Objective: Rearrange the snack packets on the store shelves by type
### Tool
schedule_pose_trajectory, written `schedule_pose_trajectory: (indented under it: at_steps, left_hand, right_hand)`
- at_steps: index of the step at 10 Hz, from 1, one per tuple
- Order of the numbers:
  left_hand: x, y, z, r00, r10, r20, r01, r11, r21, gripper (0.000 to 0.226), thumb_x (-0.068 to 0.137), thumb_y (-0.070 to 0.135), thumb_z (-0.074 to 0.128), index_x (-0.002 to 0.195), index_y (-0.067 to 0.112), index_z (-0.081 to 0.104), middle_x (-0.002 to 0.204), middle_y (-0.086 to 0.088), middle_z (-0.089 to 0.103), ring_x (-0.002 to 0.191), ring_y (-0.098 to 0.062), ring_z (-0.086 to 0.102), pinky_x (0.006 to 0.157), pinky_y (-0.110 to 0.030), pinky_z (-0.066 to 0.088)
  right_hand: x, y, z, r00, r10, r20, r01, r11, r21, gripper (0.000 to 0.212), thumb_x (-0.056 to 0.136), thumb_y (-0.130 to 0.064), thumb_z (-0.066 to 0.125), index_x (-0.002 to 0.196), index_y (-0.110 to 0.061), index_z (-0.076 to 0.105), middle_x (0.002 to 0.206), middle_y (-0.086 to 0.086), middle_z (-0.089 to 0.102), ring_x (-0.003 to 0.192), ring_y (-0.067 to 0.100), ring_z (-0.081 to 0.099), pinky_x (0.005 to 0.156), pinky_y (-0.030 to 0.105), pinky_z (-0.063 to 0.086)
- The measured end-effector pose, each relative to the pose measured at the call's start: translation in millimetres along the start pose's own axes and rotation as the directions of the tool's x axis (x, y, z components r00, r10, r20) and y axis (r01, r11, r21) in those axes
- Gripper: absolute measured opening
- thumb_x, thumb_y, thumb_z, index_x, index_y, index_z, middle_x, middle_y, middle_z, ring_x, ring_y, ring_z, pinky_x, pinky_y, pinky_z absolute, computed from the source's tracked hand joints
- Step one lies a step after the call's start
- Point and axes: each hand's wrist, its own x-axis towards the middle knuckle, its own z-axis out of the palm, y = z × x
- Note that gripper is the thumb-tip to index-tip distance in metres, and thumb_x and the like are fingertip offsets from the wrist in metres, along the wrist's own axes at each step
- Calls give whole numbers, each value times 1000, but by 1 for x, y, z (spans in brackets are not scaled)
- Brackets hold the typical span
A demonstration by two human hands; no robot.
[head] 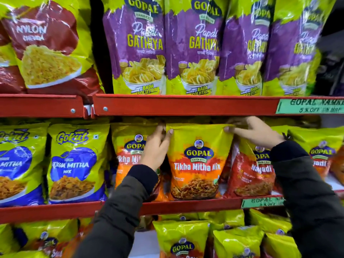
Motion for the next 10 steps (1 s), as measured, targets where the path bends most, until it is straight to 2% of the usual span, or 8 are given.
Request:
schedule_pose_trajectory:
  at_steps: [1, 2, 3, 4, 5, 6, 7, 10]
  left_hand:
    - [9, 1, 9, 993, -107, -42, 108, 994, 29, 28, 101, 34, 48, 98, 7, 55, 61, -2, 45, 62, -28, 47, 57, -33, 32]
    - [28, 5, 21, 982, -188, -11, 184, 946, 266, 38, 102, 31, 46, 104, -4, 61, 92, -28, 65, 91, -40, 63, 71, -41, 42]
    - [39, 10, 22, 973, -230, -16, 211, 862, 461, 38, 100, 32, 47, 109, -2, 64, 110, -29, 66, 103, -45, 64, 80, -44, 50]
    - [35, 13, 13, 974, -217, -63, 214, 792, 571, 38, 96, 37, 56, 103, 2, 67, 107, -26, 68, 102, -44, 66, 79, -43, 51]
    - [10, 7, 11, 980, -5, -198, 126, 786, 605, 41, 97, 43, 51, 107, 6, 64, 108, -20, 67, 96, -41, 67, 72, -42, 51]
    - [-32, -7, 32, 973, 205, -101, -114, 817, 565, 47, 102, 40, 36, 143, 19, 44, 149, -7, 47, 136, -28, 48, 106, -40, 44]
    - [-68, -25, 65, 966, 242, 88, -246, 764, 596, 57, 102, 40, 26, 157, 28, 14, 168, 2, 4, 156, -19, 0, 127, -44, 8]
    - [-83, -28, 59, 956, 236, 172, -292, 745, 600, 60, 102, 41, 27, 158, 23, 13, 168, 0, 0, 156, -21, -2, 125, -50, 14]
  right_hand:
    - [13, 16, 13, 995, 71, -76, -65, 995, 81, 29, 88, -40, 66, 110, -22, 70, 108, -1, 73, 102, 15, 63, 91, 36, 48]
    - [29, 15, 29, 974, 210, -90, -220, 968, -122, 36, 92, -44, 60, 81, -11, 66, 74, 12, 61, 88, 23, 57, 70, 35, 43]
    - [30, -5, 36, 958, 267, -107, -288, 893, -346, 50, 90, -55, 46, 55, -20, 35, 56, 5, 36, 80, 28, 47, 72, 33, 33]
    - [21, -4, 48, 945, 96, -312, -235, 864, -445, 43, 88, -50, 54, 71, -11, 60, 80, 27, 65, 91, 45, 62, 103, 55, 36]
    - [6, 7, 71, 836, -32, -548, -318, 786, -530, 41, 91, -45, 53, 91, -8, 68, 97, 27, 67, 111, 47, 57, 114, 63, 12]
    - [-27, 6, 107, 782, -194, -593, -174, 845, -506, 35, 97, -38, 44, 123, -21, 59, 136, 11, 56, 138, 33, 42, 118, 57, 15]
    - [-59, 10, 153, 861, -246, -446, 8, 882, -471, 49, 99, -33, 42, 148, -25, 41, 159, 0, 35, 153, 23, 21, 122, 54, 15]
    - [-79, 0, 178, 950, -118, -289, -7, 918, -396, 55, 102, -39, 28, 154, -22, 25, 166, -5, 15, 156, 19, 5, 122, 52, 17]
